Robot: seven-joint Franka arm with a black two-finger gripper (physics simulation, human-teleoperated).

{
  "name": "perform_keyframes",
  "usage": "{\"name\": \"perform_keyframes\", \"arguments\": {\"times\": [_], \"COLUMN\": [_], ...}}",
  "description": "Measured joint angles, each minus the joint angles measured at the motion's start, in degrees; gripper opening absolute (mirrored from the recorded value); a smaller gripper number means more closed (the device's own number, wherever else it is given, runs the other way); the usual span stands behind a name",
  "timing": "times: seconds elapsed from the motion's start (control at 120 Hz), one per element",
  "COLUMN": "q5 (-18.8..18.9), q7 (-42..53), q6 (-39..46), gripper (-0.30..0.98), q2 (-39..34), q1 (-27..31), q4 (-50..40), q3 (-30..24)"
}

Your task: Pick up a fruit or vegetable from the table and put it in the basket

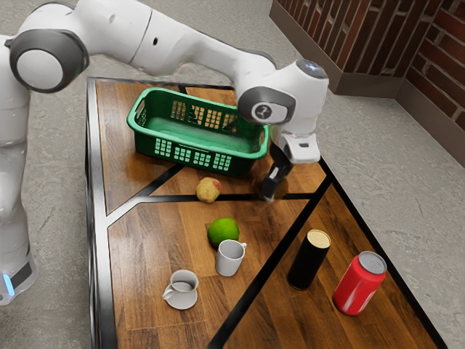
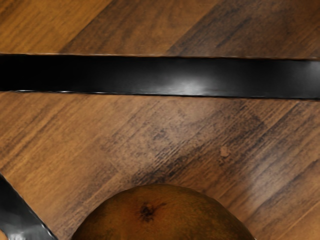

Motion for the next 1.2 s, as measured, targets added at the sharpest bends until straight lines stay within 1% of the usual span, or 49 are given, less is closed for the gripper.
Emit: {"name": "perform_keyframes", "arguments": {"times": [0.075,0.125,0.158,0.192,0.242,0.333,0.383,0.417,0.475,0.55,0.7,0.883,0.95,1.017,1.1,1.2], "q5": [0.2,0.2,0.3,0.5,1.1,1.8,2.5,3.0,3.8,4.3,4.6,4.1,3.6,3.2,2.6,1.3], "q7": [0.2,0.3,0.4,0.5,0.7,1.5,2.0,2.3,2.9,3.5,4.7,5.9,6.2,6.5,6.8,7.2], "q6": [-3.5,-5.6,-6.9,-8.1,-10.0,-12.4,-13.3,-13.9,-14.6,-15.3,-16.0,-16.2,-16.3,-16.4,-16.6,-17.8], "gripper": [0.29,0.29,0.29,0.28,0.29,0.30,0.29,0.29,0.27,0.28,0.29,0.29,0.43,0.53,0.60,0.64], "q2": [-0.9,-1.5,-2.0,-2.5,-3.5,-3.6,0.2,2.8,5.8,7.5,8.5,8.7,8.7,8.7,8.6,8.1], "q1": [-0.1,-0.2,-0.6,0.6,5.2,17.0,23.1,24.8,24.1,23.1,22.9,22.5,22.4,22.4,22.4,22.5], "q4": [6.8,8.5,9.1,9.4,9.8,11.1,15.7,18.7,22.3,24.3,24.9,24.5,24.4,24.4,24.3,24.4], "q3": [-0.1,0.1,1.4,2.3,3.0,4.4,4.7,4.8,4.8,4.6,4.5,1.6,1.4,1.4,1.4,1.6]}}
